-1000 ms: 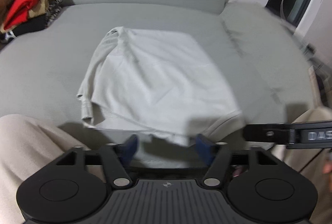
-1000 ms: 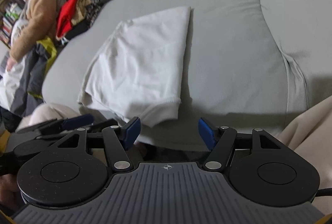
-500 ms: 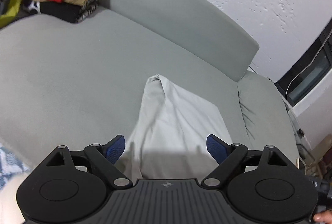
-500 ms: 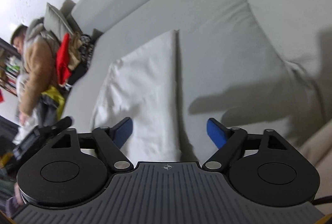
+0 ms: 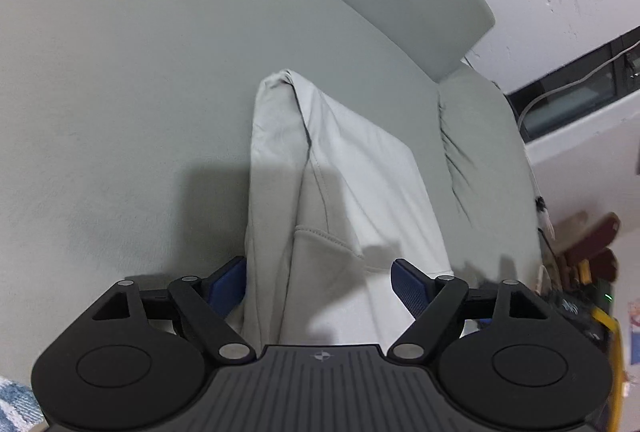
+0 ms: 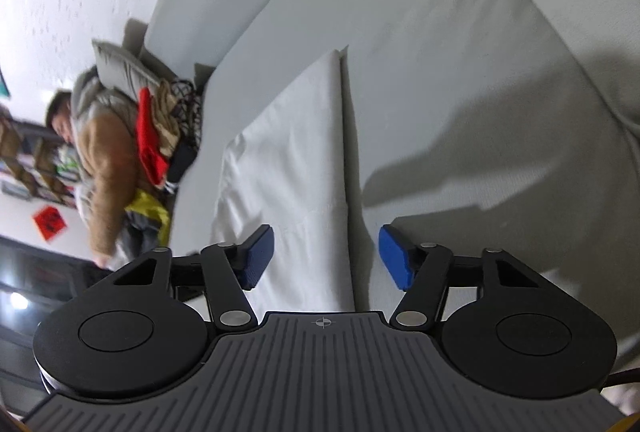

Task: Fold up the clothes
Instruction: 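Grasp the folded shirt with both grippers and lift it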

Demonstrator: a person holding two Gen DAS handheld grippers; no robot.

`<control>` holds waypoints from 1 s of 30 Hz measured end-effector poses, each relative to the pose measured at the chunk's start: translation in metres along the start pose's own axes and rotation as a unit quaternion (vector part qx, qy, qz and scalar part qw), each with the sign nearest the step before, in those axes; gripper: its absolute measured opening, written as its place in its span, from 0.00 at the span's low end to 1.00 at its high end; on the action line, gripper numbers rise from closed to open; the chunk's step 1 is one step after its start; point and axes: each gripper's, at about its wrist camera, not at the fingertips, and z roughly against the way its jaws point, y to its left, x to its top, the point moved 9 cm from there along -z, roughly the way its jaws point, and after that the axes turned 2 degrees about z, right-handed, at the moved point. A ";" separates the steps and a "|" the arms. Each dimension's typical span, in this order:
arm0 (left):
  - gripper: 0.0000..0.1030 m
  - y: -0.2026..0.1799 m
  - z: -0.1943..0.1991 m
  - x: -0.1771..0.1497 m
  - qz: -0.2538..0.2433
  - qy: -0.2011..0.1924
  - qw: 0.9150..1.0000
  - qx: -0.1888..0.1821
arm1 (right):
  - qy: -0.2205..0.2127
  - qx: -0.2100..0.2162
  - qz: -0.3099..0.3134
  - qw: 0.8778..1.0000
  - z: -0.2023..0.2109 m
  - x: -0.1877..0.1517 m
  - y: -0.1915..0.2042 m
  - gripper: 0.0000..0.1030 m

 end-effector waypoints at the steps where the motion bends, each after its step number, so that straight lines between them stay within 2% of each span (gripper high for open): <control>1: 0.76 0.000 -0.003 0.002 0.008 0.007 1.000 -0.013 | 0.003 0.012 -0.012 1.000 -0.006 0.006 -0.002 0.60; 3: 0.76 -0.002 -0.011 0.005 0.015 0.020 0.999 -0.034 | 0.007 0.030 -0.027 0.999 -0.017 0.016 -0.004 0.56; 5: 0.76 -0.008 -0.024 0.008 0.007 0.028 0.999 -0.039 | 0.007 0.029 -0.024 0.999 -0.032 0.027 -0.003 0.47; 7: 0.77 -0.017 -0.039 0.012 -0.015 0.032 0.999 -0.037 | 0.005 0.023 -0.013 1.000 -0.048 0.037 0.000 0.42; 9: 0.77 -0.022 -0.052 0.016 -0.028 0.026 0.999 -0.035 | -0.002 0.020 -0.011 1.000 -0.060 0.046 0.003 0.42; 11: 0.71 -0.022 -0.058 0.019 -0.020 0.014 0.999 -0.024 | -0.013 0.016 -0.011 1.000 -0.070 0.054 0.006 0.39; 12: 0.59 -0.021 -0.059 0.021 -0.017 0.008 1.000 -0.013 | -0.020 0.005 -0.005 1.000 -0.073 0.055 0.008 0.35; 13: 0.38 -0.021 -0.059 0.020 -0.018 0.001 1.000 0.009 | -0.025 -0.020 0.008 0.999 -0.074 0.056 0.009 0.18; 14: 0.25 -0.019 -0.057 0.019 -0.020 -0.006 0.999 0.035 | -0.030 -0.044 0.020 0.998 -0.076 0.056 0.010 0.11; 15: 0.16 -0.018 -0.055 0.018 -0.022 -0.013 0.998 0.061 | -0.038 -0.056 0.037 0.997 -0.074 0.055 0.015 0.11; 17: 0.12 -0.031 -0.048 0.013 -0.051 -0.030 0.994 0.091 | -0.058 -0.083 0.075 0.992 -0.066 0.051 0.027 0.09; 19: 0.10 -0.055 -0.039 0.005 -0.103 -0.050 0.986 0.118 | -0.081 -0.099 0.111 0.985 -0.053 0.046 0.044 0.07; 22: 0.09 -0.098 -0.020 -0.012 -0.174 -0.081 0.972 0.136 | -0.115 -0.093 0.134 0.980 -0.017 0.036 0.069 0.07; 26: 0.09 -0.161 0.017 -0.041 -0.250 -0.131 0.951 0.129 | -0.166 -0.067 0.158 0.971 0.050 0.019 0.096 0.07; 28: 0.09 -0.195 0.038 -0.058 -0.296 -0.161 0.934 0.119 | -0.194 -0.039 0.156 0.968 0.091 0.009 0.105 0.07; 30: 0.09 -0.232 0.056 -0.073 -0.331 -0.183 0.921 0.097 | -0.229 -0.032 0.170 0.958 0.134 -0.001 0.114 0.06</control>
